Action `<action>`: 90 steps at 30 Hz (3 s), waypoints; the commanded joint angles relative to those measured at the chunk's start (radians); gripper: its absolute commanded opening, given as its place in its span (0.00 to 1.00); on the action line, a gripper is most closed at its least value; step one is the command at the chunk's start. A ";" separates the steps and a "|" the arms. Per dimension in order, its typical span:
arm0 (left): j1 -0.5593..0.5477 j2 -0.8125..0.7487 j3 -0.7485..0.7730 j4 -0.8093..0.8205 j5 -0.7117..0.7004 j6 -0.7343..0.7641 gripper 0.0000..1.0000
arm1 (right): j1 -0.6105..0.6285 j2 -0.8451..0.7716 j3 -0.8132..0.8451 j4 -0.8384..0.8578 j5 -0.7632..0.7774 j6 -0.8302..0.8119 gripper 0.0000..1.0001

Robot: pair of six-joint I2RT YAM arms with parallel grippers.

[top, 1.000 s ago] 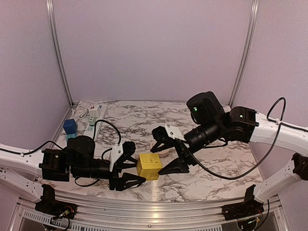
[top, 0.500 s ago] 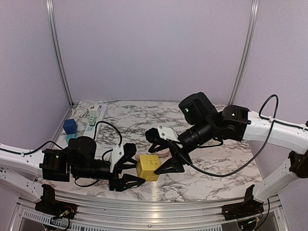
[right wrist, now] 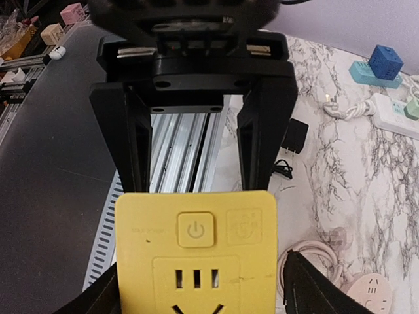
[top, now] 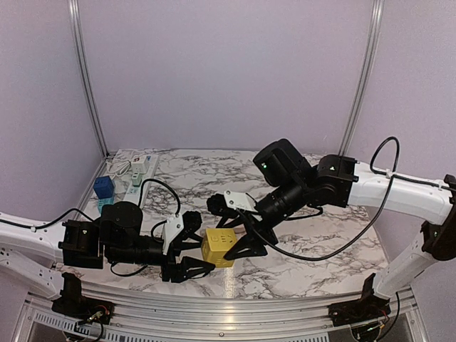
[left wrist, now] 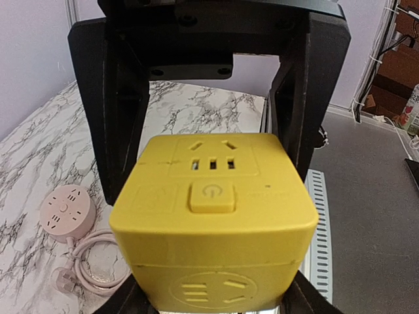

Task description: Insert the plug

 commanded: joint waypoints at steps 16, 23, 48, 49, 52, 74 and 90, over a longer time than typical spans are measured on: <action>-0.003 -0.040 0.019 -0.012 -0.062 0.003 0.67 | 0.010 0.067 0.082 -0.065 -0.090 -0.056 0.04; 0.000 -0.174 -0.049 -0.010 -0.166 -0.025 0.99 | -0.075 0.043 0.080 -0.073 -0.067 -0.085 0.00; 0.003 -0.496 -0.142 -0.244 -0.622 -0.177 0.99 | -0.522 0.368 0.183 0.033 0.083 -0.242 0.00; 0.003 -0.500 -0.134 -0.268 -0.656 -0.186 0.99 | -0.522 0.377 0.169 0.053 0.093 -0.235 0.00; 0.003 -0.502 -0.119 -0.337 -0.691 -0.217 0.99 | -0.522 0.385 0.120 0.106 0.098 -0.229 0.00; 0.003 -0.705 -0.392 -0.097 -0.672 -0.271 0.99 | -0.525 0.498 0.089 0.133 0.057 -0.250 0.00; 0.003 -0.739 -0.386 -0.116 -0.634 -0.308 0.99 | -0.525 0.541 0.128 0.003 0.055 -0.288 0.00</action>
